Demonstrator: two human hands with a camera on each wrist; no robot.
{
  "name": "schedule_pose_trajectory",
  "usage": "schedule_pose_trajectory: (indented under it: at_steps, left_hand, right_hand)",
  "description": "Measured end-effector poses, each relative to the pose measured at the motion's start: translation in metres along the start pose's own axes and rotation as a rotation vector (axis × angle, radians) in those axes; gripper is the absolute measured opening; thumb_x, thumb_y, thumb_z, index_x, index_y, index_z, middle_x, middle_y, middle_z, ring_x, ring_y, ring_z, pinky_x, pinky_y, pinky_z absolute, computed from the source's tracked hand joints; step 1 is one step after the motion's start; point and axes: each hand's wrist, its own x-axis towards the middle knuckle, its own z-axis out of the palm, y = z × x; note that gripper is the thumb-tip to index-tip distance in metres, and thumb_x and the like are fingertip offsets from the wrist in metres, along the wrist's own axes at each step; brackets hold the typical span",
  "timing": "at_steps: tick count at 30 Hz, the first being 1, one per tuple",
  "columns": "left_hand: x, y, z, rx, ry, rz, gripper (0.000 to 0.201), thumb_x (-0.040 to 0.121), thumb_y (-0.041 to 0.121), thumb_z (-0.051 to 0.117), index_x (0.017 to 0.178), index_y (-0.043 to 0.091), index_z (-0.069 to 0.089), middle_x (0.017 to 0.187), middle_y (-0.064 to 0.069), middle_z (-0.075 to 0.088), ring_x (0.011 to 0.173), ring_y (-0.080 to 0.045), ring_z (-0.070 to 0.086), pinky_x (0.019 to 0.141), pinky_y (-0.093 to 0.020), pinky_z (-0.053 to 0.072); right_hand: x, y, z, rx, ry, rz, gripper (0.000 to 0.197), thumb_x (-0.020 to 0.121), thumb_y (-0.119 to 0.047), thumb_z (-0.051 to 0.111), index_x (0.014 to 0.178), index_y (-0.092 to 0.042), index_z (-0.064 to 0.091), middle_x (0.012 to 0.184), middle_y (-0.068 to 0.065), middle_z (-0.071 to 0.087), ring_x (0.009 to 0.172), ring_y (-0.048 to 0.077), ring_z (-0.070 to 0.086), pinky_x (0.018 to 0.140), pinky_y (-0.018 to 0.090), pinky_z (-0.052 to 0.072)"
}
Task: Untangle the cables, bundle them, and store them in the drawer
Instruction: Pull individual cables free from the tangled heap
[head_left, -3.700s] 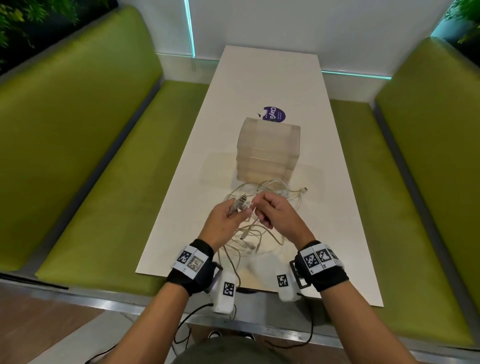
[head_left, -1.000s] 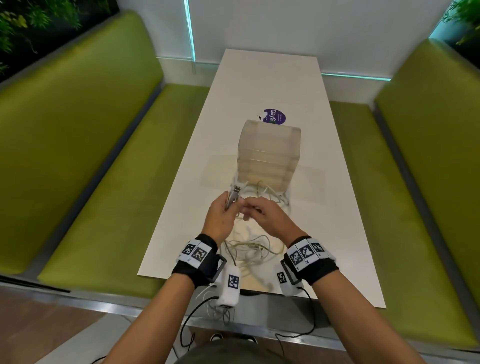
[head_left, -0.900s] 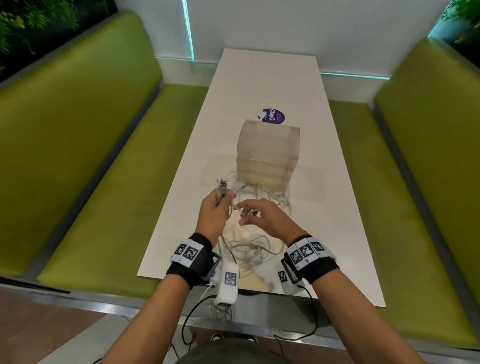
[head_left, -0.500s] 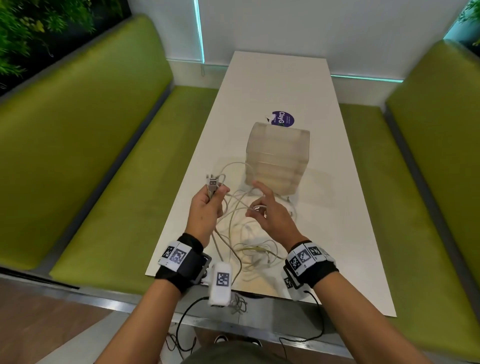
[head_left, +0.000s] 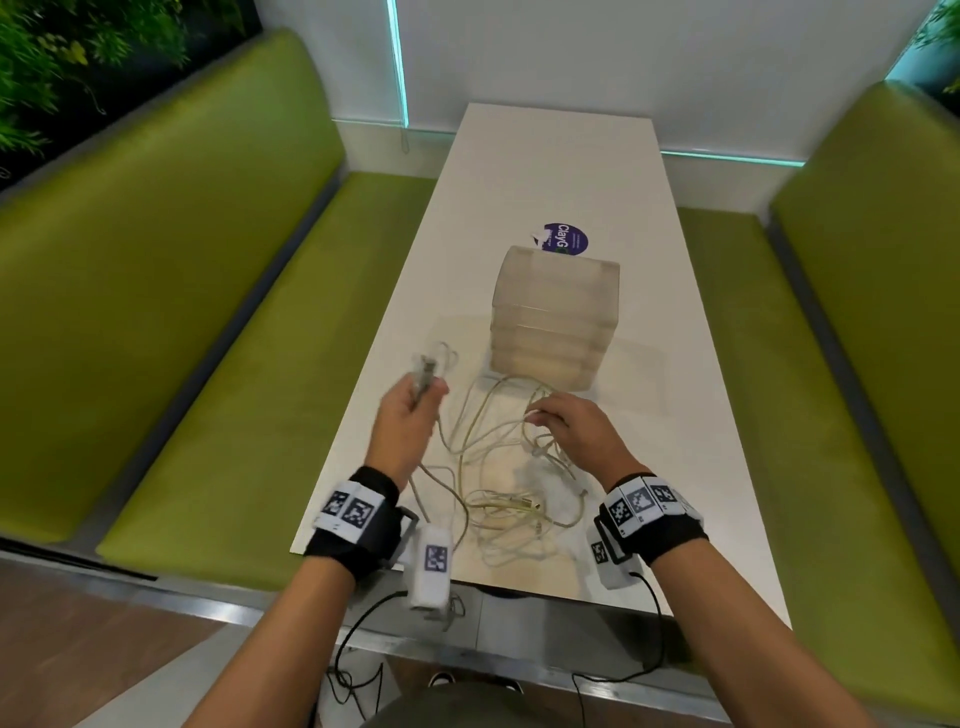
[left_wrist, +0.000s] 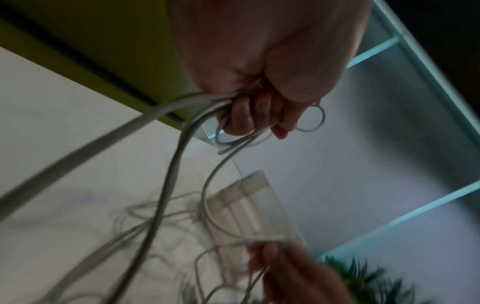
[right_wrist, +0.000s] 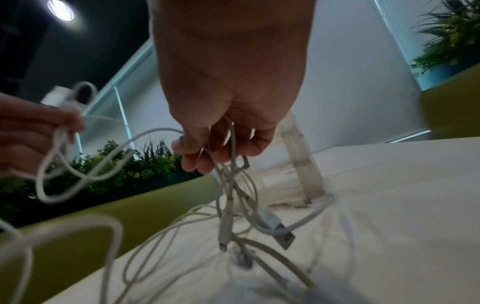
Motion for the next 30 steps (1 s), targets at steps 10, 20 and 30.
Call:
schedule_pose_trajectory:
  at_steps: [10, 20, 30]
  left_hand:
    - [-0.014, -0.012, 0.042, 0.207, -0.288, 0.005, 0.027, 0.089, 0.036, 0.06, 0.096, 0.01, 0.064, 0.077, -0.002, 0.061, 0.07, -0.01, 0.052, 0.069, -0.028, 0.041]
    - [-0.006, -0.004, 0.017, 0.087, -0.095, 0.011, 0.026, 0.094, 0.02, 0.055, 0.069, 0.021, 0.049, 0.058, 0.009, 0.037, 0.055, -0.012, 0.032, 0.055, -0.03, 0.029]
    - [0.012, 0.02, -0.038, -0.151, 0.141, 0.004, 0.029, 0.096, 0.011, 0.05, 0.068, 0.016, 0.045, 0.05, 0.01, 0.03, 0.044, -0.005, 0.024, 0.045, -0.02, 0.025]
  right_hand:
    - [0.006, -0.031, 0.009, -0.11, 0.084, -0.189, 0.022, 0.089, -0.021, 0.052, 0.097, -0.013, 0.071, 0.097, 0.003, 0.07, 0.092, 0.023, 0.062, 0.076, 0.04, 0.05]
    - [0.019, -0.015, 0.003, -0.29, 0.026, -0.044, 0.022, 0.087, -0.033, 0.064, 0.103, -0.019, 0.069, 0.114, -0.004, 0.061, 0.104, 0.019, 0.05, 0.081, 0.028, 0.035]
    - [0.02, 0.033, -0.012, -0.213, 0.064, 0.108, 0.006, 0.085, -0.013, 0.065, 0.085, -0.009, 0.069, 0.104, 0.002, 0.061, 0.098, 0.025, 0.056, 0.075, 0.031, 0.042]
